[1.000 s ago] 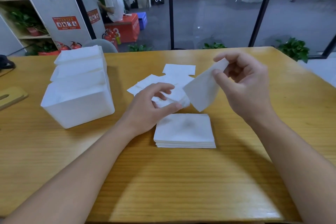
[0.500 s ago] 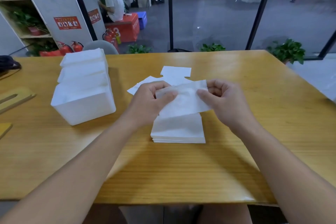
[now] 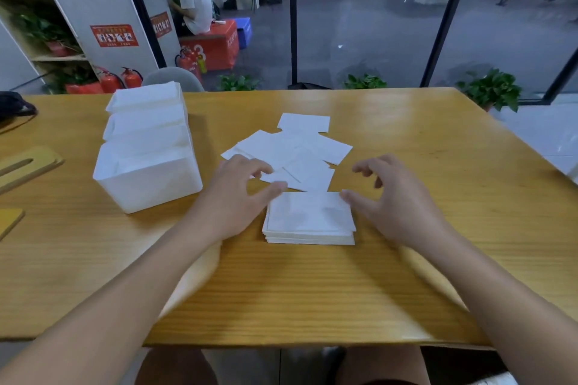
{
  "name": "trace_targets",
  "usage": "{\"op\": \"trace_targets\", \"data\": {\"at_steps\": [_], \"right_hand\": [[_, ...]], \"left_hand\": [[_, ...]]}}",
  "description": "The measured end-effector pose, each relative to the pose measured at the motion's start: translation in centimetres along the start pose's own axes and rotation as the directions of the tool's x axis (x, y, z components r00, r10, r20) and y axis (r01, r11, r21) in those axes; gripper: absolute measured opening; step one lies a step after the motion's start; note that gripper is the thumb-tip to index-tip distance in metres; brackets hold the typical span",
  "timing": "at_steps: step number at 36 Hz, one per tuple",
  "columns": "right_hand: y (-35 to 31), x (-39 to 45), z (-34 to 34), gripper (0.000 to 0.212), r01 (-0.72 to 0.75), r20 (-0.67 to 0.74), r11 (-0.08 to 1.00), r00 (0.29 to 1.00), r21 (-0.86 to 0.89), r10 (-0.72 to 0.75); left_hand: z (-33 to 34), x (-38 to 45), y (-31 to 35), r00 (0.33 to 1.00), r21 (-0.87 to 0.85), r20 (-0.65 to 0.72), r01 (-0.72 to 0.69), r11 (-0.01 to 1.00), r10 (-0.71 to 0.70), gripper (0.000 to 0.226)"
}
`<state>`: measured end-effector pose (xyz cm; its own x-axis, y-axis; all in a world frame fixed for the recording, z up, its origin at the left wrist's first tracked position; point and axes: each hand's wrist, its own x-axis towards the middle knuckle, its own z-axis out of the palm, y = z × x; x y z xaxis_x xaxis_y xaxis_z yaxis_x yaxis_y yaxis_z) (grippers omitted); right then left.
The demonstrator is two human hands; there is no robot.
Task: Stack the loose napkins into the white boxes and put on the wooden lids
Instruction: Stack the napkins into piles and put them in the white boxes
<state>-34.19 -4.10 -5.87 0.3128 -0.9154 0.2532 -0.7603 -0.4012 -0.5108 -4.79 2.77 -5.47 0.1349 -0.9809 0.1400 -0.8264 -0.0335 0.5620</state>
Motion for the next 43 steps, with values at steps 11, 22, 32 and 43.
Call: {"op": "trace_targets", "data": {"at_steps": [11, 22, 32, 43], "right_hand": [[-2.5, 1.8, -0.9, 0.049, -0.042, 0.477, 0.999, 0.878, 0.021, 0.027], [-4.9, 2.6, -1.3, 0.043, -0.027, 0.58, 0.978, 0.802, -0.205, 0.143], [-4.8, 0.7, -1.0, 0.027, -0.233, 0.408, 0.904, 0.91, 0.358, 0.072], [-5.8, -2.0, 2.4, 0.032, -0.16, 0.142, 0.658, 0.987, 0.736, 0.08]], "left_hand": [[2.3, -0.8, 0.4, 0.987, 0.046, 0.159, -0.008, 0.999, 0.001, 0.078], [3.2, -2.4, 0.3, 0.997, 0.0, 0.058, -0.043, 0.999, 0.043, 0.094], [2.2, -4.0, 1.8, 0.998, -0.564, 0.032, 0.058, 0.824, -0.049, 0.102], [3.7, -4.4, 3.7, 0.963, -0.776, -0.12, 0.061, 0.628, -0.242, 0.049]]}}
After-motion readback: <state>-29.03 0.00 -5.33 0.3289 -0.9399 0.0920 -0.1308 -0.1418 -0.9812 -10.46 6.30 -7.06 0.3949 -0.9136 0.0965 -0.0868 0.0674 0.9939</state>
